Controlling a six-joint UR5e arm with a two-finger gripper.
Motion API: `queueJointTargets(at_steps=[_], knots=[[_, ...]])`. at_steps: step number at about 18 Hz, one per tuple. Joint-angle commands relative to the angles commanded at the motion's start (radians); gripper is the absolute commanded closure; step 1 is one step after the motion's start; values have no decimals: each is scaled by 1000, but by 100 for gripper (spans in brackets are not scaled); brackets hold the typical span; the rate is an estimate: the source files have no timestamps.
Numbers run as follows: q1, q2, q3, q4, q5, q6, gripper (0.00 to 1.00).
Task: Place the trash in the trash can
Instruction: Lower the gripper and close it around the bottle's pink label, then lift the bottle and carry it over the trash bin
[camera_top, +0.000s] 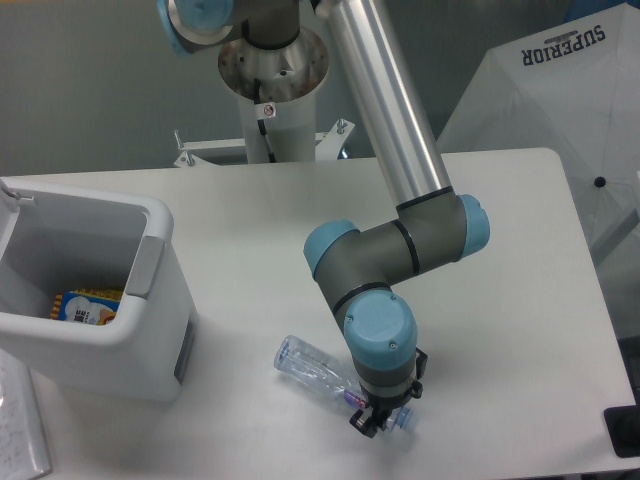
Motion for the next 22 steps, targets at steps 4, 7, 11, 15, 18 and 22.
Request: queueJointTargets(at_steps=[4, 7, 11, 15, 18, 22], knots=[[-6, 29, 48, 49, -2, 72, 65], [-8, 64, 77, 123, -12, 129, 65], [-20, 97, 97, 212, -95, 250, 65], [-20, 146, 172, 226, -207, 321, 66], [-18, 192, 206, 227, -299, 388, 67], [-25, 277, 204, 229, -443, 433, 67]])
